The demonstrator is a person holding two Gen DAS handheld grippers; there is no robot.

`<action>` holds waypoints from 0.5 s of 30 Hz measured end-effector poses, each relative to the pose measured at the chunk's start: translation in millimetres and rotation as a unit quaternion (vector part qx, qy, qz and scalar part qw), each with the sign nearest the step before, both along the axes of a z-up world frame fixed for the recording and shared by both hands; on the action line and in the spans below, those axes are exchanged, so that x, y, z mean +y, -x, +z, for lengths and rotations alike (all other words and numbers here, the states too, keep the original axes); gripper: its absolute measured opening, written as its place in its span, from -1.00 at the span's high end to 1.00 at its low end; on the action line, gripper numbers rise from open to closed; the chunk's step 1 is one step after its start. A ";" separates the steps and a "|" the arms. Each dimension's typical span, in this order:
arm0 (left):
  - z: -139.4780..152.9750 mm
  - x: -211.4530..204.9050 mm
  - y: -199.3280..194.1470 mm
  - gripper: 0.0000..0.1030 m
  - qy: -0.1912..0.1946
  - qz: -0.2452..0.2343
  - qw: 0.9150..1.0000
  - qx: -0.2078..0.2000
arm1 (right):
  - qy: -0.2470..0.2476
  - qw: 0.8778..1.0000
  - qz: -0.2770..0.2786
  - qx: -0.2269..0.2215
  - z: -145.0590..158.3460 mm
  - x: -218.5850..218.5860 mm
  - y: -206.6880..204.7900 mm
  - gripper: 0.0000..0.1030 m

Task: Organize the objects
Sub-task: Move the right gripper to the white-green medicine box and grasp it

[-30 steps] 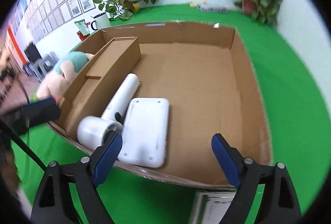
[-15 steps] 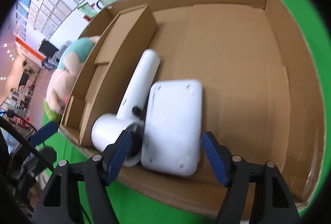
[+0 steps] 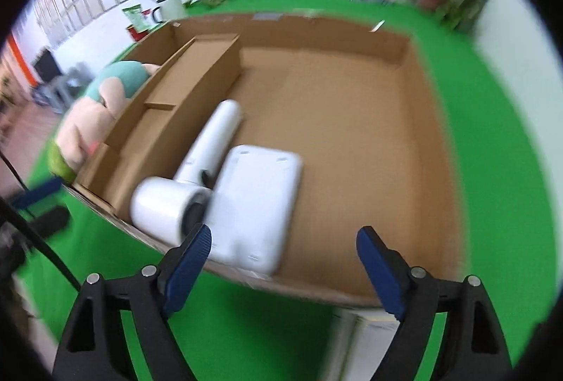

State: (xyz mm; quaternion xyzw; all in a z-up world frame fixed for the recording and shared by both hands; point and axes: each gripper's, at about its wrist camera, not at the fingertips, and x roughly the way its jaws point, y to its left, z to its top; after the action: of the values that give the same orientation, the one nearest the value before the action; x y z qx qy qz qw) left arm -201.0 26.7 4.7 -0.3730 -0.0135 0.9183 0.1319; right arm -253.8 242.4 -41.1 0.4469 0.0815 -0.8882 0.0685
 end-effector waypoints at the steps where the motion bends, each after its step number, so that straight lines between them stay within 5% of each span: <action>1: 1.3 3.0 -4.4 -0.61 0.018 0.009 1.000 0.016 | -0.016 0.999 -0.010 0.027 1.6 -0.2 -13.6 -0.64; 3: 1.8 11.0 -13.6 -0.88 0.055 0.023 0.997 0.040 | -0.024 0.997 -0.029 0.065 3.0 3.5 -31.6 -0.64; 7: -1.6 26.7 -35.8 -0.88 0.094 0.023 0.992 0.076 | 0.006 0.991 -0.057 0.119 6.7 16.0 -65.3 -0.64; 15: -8.7 37.7 -71.1 -0.88 0.082 0.027 0.993 0.084 | 0.044 0.983 -0.044 0.174 14.7 13.5 -108.2 -0.65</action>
State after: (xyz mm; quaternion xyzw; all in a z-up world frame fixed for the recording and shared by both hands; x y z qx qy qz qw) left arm -129.8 64.4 -3.9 -0.3036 0.0631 0.9476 0.0771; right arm -145.6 255.9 -26.4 0.2852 0.0335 -0.9573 0.0335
